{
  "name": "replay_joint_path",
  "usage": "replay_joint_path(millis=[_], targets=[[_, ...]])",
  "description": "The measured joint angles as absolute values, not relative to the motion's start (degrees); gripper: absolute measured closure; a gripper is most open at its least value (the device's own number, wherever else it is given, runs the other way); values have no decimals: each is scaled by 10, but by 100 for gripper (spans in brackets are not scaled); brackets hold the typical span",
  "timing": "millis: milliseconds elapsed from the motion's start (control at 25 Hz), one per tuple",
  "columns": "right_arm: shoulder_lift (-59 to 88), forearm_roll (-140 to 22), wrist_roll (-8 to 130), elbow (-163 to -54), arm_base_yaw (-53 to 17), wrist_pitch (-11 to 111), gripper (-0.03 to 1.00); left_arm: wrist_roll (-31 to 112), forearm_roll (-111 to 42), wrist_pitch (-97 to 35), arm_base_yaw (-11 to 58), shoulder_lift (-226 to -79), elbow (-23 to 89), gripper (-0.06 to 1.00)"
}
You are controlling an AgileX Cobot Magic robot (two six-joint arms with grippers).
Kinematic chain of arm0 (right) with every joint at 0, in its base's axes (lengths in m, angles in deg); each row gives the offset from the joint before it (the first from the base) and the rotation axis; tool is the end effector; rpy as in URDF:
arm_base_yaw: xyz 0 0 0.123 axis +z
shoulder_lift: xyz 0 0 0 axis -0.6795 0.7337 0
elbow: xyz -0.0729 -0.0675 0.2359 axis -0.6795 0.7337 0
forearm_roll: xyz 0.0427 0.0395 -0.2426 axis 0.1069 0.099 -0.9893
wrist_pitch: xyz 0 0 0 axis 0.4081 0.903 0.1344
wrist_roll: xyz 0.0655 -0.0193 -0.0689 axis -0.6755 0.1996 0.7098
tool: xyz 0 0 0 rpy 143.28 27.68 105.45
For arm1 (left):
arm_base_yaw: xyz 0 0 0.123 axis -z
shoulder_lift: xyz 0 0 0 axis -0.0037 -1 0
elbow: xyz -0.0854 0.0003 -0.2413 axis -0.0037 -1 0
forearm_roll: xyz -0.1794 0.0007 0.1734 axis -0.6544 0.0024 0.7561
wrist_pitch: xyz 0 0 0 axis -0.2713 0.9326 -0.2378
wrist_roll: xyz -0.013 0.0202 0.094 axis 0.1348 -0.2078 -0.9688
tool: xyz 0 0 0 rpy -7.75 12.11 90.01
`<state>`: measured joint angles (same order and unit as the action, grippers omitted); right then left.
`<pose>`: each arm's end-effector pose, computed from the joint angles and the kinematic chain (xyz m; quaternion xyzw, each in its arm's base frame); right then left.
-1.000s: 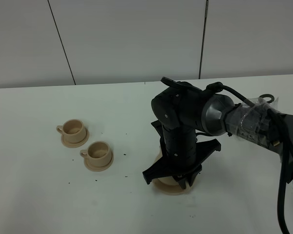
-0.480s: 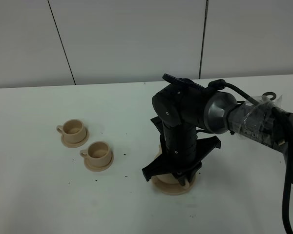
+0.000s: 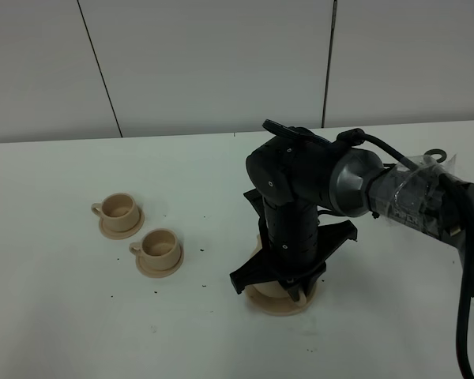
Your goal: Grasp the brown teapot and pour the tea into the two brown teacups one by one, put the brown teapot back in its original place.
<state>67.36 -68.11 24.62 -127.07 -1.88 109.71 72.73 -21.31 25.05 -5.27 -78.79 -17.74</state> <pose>0.3160 0.2724 0.1364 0.2426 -0.9701 0.0080 0.0020 0.0268 0.0024 0.2765 -0.0271 0.8453 0.0300 0.5328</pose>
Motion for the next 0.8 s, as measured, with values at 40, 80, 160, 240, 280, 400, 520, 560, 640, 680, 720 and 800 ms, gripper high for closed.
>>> replay_joint_path(millis=[40, 80, 160, 240, 280, 400, 520, 560, 640, 680, 720, 800], targets=[[674, -681, 246, -1271, -19, 1097, 88, 727, -213, 250, -53, -788, -177, 65], [676, -681, 246, -1271, -19, 1097, 88, 727, -213, 250, -53, -788, -177, 65], [681, -679, 246, -1271, -19, 1100, 88, 727, -213, 250, -53, -788, -177, 65], [688, -673, 246, -1271, -19, 1103, 88, 727, -213, 250, -53, -788, -177, 65], [690, -673, 247, -1271, -19, 1104, 88, 727, -213, 250, -53, -788, -177, 65], [693, -673, 248, -1271, -19, 1107, 88, 727, -213, 250, -53, -788, -177, 65], [693, -673, 248, -1271, -19, 1108, 88, 727, -213, 250, -53, -788, -177, 65], [693, -673, 249, -1271, -19, 1108, 88, 727, -213, 250, -53, -788, -177, 65], [693, -673, 249, -1271, -19, 1108, 88, 727, -213, 250, -53, -788, -177, 65], [693, -673, 249, -1271, -19, 1108, 88, 727, -213, 250, -53, -788, -177, 65], [693, -673, 249, -1271, -19, 1108, 88, 727, -213, 250, -53, -788, -177, 65], [693, -673, 249, -1271, -19, 1108, 88, 727, -213, 250, -53, -788, -177, 65]])
